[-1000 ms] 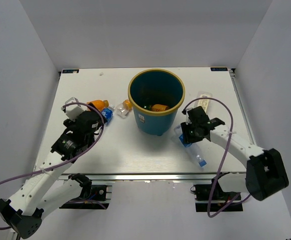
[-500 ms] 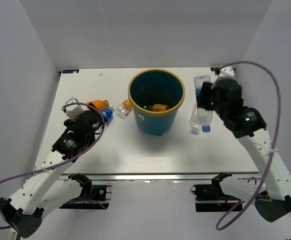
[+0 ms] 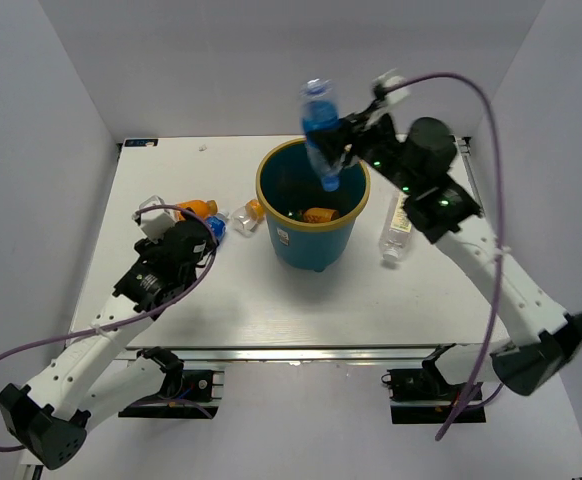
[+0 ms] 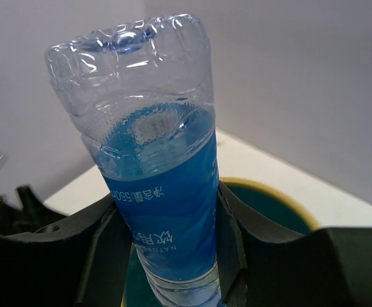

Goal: Put the plastic bottles in the bin

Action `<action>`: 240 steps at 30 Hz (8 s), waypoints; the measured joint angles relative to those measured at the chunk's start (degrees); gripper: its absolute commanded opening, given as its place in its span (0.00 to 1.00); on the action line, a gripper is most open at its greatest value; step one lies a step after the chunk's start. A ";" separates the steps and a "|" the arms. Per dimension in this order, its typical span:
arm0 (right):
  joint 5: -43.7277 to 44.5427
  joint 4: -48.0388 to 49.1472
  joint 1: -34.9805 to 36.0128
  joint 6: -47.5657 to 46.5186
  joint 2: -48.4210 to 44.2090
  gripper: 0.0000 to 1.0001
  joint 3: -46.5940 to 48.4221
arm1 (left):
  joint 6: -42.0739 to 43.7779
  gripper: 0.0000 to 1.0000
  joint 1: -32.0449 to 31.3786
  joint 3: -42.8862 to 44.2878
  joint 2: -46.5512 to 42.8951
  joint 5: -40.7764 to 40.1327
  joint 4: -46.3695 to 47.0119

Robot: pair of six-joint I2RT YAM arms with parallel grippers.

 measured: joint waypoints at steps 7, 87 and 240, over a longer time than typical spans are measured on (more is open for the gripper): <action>0.59 3.30 6.54 -2.91 5.20 0.88 -7.76 | 1.90 0.98 0.09 -0.26 5.38 0.72 1.77; 15.43 -16.06 -36.98 11.58 -21.09 0.89 -45.64 | 30.32 0.98 -9.64 43.74 37.13 25.73 15.34; 15.26 -12.66 -29.53 9.99 -22.51 0.89 -45.99 | 35.30 0.98 -7.67 37.83 33.94 50.36 19.65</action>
